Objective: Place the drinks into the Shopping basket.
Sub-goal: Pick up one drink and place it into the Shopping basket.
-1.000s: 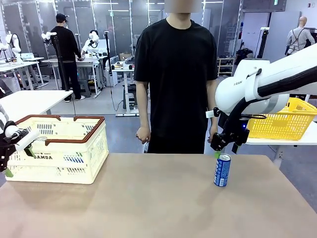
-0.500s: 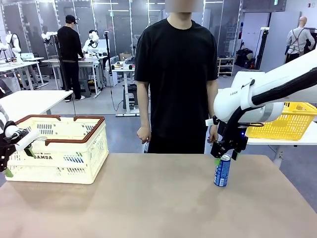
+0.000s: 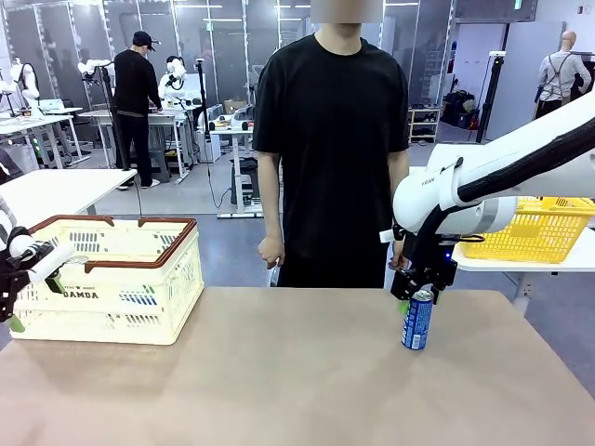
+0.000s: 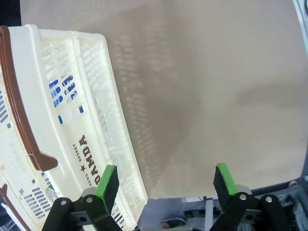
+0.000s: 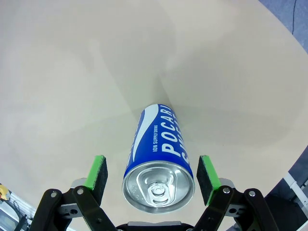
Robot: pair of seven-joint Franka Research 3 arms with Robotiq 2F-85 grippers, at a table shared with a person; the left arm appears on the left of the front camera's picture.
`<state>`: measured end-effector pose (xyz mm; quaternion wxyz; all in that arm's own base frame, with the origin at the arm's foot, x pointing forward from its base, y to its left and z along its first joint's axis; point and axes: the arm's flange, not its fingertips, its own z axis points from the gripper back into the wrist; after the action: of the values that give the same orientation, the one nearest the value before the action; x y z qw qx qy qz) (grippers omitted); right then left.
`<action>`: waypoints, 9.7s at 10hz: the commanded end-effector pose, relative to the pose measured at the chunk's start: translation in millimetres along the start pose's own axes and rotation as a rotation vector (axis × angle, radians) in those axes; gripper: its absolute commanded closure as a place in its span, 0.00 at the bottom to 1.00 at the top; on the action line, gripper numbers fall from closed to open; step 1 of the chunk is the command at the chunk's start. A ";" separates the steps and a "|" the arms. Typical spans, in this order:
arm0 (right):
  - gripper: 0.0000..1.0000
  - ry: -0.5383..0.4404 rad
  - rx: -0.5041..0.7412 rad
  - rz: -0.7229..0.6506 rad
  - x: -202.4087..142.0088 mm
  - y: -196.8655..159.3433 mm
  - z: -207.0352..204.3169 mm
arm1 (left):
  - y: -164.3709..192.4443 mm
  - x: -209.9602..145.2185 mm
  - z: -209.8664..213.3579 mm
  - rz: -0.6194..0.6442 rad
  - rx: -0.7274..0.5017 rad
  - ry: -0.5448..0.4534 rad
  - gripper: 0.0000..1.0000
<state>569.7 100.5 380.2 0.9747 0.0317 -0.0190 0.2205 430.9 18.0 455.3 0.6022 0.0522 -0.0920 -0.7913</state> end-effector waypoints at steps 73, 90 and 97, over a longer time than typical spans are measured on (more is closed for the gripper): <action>0.00 -0.201 -0.019 0.176 -175.5 68.9 133.2 | -3.8 1.5 -0.3 0.005 0.000 0.004 0.00; 0.00 -0.175 -0.018 0.168 -181.9 59.4 131.9 | 54.3 238.0 -13.8 -0.175 -0.062 -0.247 0.00; 0.00 -0.175 -0.018 0.168 -181.9 59.4 131.9 | 60.6 274.0 -24.1 -0.174 -0.063 -0.254 0.00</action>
<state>377.8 67.1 506.0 0.9479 0.0402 -0.1087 0.2966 422.9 -265.0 450.6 0.5167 -0.0568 -0.1385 -0.8430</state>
